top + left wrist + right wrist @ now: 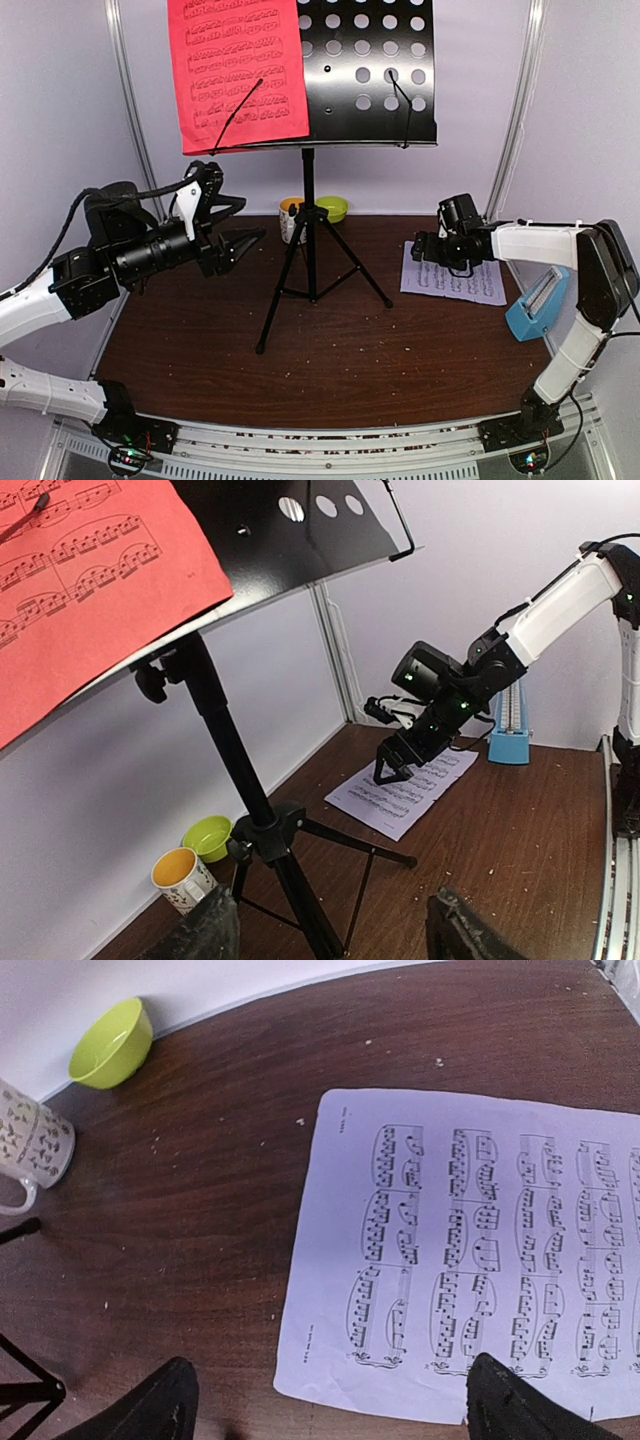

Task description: Set up the instrument practice props

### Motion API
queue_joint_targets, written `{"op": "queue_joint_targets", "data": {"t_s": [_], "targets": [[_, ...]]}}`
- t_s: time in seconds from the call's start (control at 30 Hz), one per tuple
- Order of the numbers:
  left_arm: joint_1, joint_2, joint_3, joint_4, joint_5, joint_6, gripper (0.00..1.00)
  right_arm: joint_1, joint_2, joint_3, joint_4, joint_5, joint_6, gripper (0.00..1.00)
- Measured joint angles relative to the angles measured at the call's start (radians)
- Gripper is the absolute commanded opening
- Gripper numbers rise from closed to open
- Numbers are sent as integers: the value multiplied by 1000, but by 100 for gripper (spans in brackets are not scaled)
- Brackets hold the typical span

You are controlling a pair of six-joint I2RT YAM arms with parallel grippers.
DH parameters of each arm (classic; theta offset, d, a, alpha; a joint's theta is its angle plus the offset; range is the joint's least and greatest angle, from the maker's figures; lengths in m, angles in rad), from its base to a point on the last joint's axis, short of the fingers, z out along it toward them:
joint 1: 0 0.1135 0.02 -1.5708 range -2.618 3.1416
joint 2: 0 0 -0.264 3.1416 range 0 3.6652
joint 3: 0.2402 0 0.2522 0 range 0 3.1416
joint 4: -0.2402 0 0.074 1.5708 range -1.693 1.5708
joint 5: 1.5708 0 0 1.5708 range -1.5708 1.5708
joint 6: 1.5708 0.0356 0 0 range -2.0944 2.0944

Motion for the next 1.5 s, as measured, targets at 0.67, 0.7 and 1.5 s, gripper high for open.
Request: {"op": "queue_joint_targets", "data": {"t_s": [0.67, 0.7, 1.5], "targets": [[-2, -1, 0, 3, -43, 0, 66, -106, 95, 22, -88, -10, 121, 97], [-2, -2, 0, 3, -45, 1, 66, -106, 95, 22, -93, -13, 131, 97], [-2, -40, -18, 5, -88, 1, 67, -105, 168, 29, -231, -42, 497, 93]]}}
